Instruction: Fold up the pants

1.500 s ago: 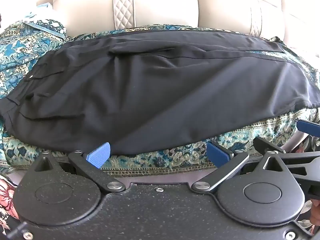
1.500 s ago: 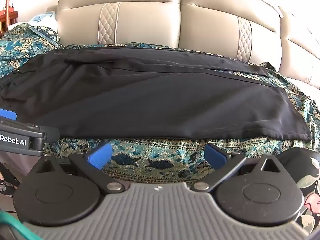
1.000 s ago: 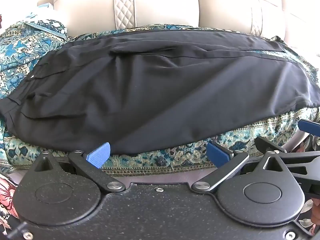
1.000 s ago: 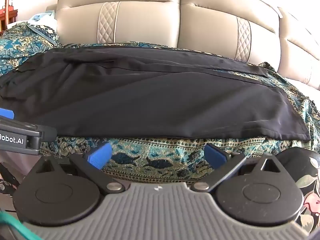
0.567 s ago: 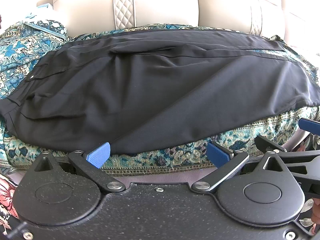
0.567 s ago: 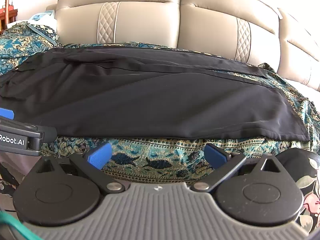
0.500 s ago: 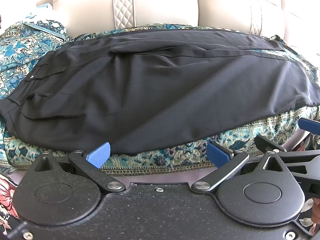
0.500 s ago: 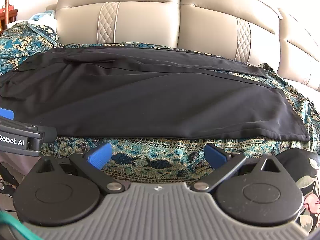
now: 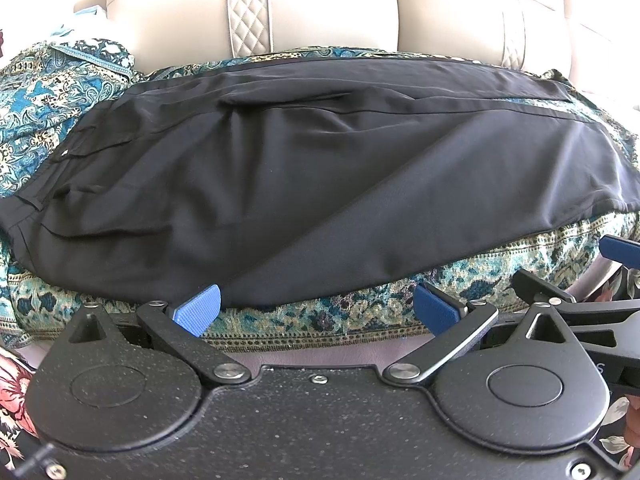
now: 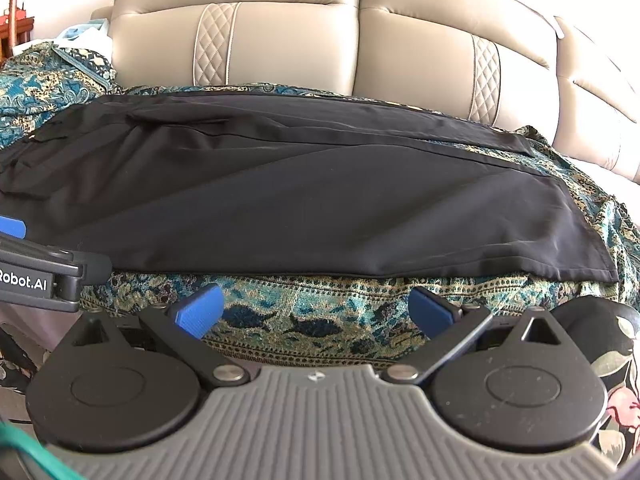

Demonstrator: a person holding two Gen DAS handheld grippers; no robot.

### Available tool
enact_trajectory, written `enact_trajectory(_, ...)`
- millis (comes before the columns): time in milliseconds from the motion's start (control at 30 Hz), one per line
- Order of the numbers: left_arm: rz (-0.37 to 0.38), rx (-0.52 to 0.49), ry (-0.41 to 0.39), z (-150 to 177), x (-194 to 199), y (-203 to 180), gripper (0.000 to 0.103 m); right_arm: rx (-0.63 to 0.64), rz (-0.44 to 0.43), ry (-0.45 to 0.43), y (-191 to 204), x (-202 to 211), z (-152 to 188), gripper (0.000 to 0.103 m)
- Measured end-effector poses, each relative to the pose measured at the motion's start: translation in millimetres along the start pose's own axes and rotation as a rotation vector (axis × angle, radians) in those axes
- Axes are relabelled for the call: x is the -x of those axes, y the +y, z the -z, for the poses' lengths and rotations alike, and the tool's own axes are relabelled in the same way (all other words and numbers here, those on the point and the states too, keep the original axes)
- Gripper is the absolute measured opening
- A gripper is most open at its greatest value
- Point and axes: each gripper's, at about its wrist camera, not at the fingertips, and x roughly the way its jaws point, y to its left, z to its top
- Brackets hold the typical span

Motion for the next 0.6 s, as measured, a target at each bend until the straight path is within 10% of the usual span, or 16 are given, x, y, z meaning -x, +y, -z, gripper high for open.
enact_trajectory(600,-0.001,0.000,0.000,0.4,-0.6,-0.2,0.103,0.006,0.002,0.000,-0.2,0.2,-0.5,0.103)
